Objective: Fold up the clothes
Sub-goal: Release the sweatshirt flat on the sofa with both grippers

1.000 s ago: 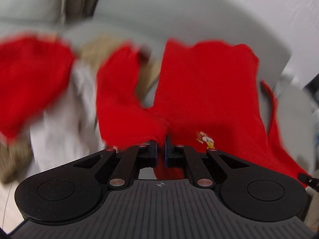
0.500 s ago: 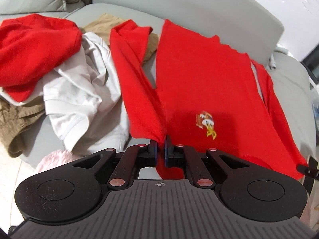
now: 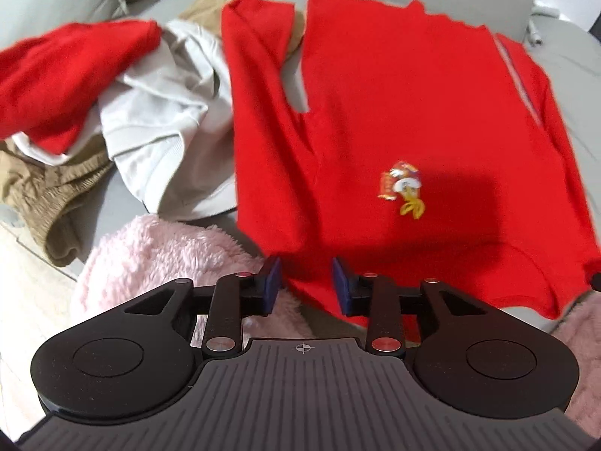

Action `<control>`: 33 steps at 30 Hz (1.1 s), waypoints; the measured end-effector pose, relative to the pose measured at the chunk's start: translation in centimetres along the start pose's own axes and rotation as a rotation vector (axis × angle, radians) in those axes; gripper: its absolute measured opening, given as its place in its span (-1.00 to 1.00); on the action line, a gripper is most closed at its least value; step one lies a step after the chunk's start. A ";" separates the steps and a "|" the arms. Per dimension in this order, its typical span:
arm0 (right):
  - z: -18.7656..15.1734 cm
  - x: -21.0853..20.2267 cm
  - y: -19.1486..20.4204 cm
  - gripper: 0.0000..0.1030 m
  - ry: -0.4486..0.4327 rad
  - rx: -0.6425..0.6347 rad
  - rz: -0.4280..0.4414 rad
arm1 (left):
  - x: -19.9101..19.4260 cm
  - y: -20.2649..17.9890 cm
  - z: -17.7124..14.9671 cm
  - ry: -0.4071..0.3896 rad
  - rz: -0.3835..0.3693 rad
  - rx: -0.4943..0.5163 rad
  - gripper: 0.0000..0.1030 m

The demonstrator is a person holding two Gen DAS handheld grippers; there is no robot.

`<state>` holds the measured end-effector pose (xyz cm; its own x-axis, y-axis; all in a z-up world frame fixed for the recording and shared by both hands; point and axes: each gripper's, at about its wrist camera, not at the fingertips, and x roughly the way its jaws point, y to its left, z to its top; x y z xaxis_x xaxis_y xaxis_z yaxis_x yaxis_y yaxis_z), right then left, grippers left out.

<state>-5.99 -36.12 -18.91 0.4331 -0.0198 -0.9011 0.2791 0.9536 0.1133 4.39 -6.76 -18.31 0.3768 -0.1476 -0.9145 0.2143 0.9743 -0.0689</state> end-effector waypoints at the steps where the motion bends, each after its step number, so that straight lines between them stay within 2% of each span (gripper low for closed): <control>1: -0.1 -0.2 -0.1 -0.08 -0.010 0.006 0.009 | -0.1 -0.3 0.0 -0.004 -0.014 0.007 -0.29; 9: 0.2 -0.7 -0.9 -0.08 -0.094 0.000 0.071 | -0.9 -4.8 0.0 0.007 -0.106 0.076 -0.27; 13: 0.7 -0.6 -1.7 -0.08 -0.122 0.020 0.109 | -0.8 -6.6 -0.1 0.010 -0.116 0.094 -0.25; 22: 1.4 1.2 -2.2 -0.07 -0.085 0.022 0.155 | 1.0 -9.7 1.9 0.034 -0.127 0.123 -0.23; 29: 6.5 1.3 -3.7 -0.07 -0.160 -0.048 0.102 | 4.0 -11.2 7.0 0.002 -0.125 0.098 -0.20; 33: 11.4 2.2 -5.6 -0.08 -0.221 -0.086 0.041 | 6.8 -11.3 9.6 0.011 -0.106 0.043 -0.20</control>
<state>3.19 -44.95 -16.79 0.6219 -0.0369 -0.7822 0.1877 0.9768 0.1030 13.20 -20.42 -19.93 0.3399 -0.2476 -0.9073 0.2912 0.9450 -0.1489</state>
